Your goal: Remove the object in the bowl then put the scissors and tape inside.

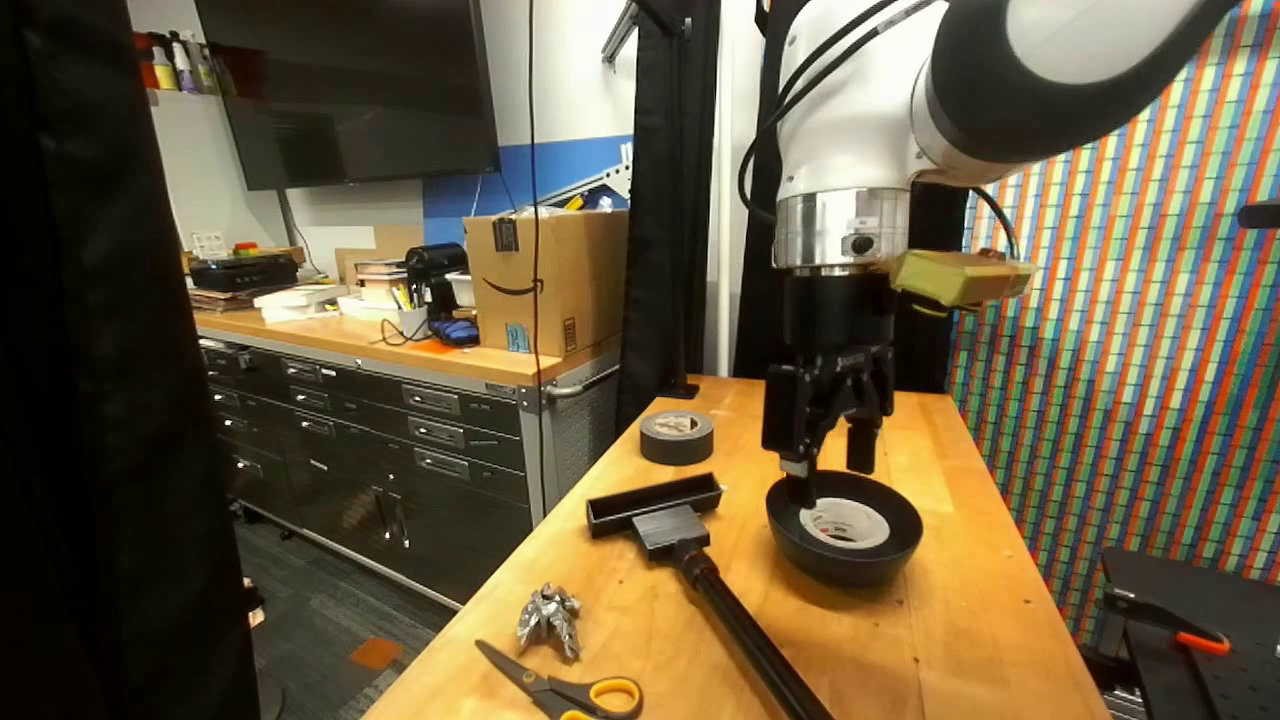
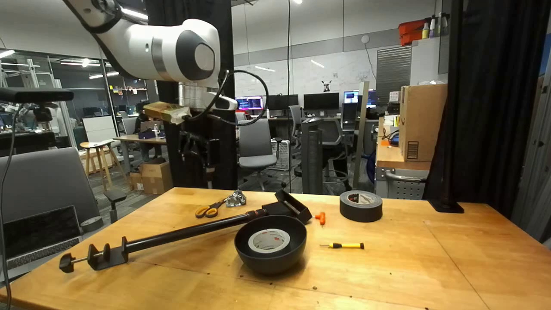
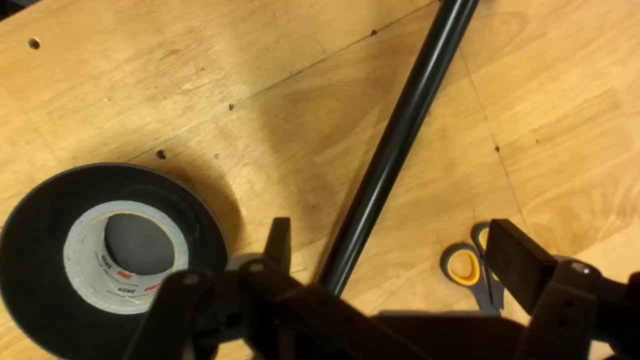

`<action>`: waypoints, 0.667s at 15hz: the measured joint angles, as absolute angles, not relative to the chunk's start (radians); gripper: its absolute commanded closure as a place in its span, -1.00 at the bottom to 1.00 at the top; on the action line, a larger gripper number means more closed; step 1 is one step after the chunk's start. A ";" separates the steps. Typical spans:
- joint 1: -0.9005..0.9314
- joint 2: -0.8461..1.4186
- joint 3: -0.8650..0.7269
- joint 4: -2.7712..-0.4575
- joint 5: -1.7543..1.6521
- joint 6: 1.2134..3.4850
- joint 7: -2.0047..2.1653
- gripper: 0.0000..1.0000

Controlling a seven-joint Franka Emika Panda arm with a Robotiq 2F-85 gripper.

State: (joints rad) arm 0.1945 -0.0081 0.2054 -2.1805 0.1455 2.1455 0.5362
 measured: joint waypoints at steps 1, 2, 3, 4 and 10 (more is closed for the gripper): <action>0.209 0.004 0.221 -2.182 0.120 2.146 0.528 -1.00; 0.225 0.022 0.238 -2.182 0.095 2.147 0.524 -1.00; 0.243 0.045 0.254 -2.181 0.064 2.151 0.522 -1.00; 0.264 0.074 0.270 -2.177 0.031 2.161 0.529 -1.00; 0.426 0.331 0.303 -1.993 -0.083 2.236 0.693 -1.00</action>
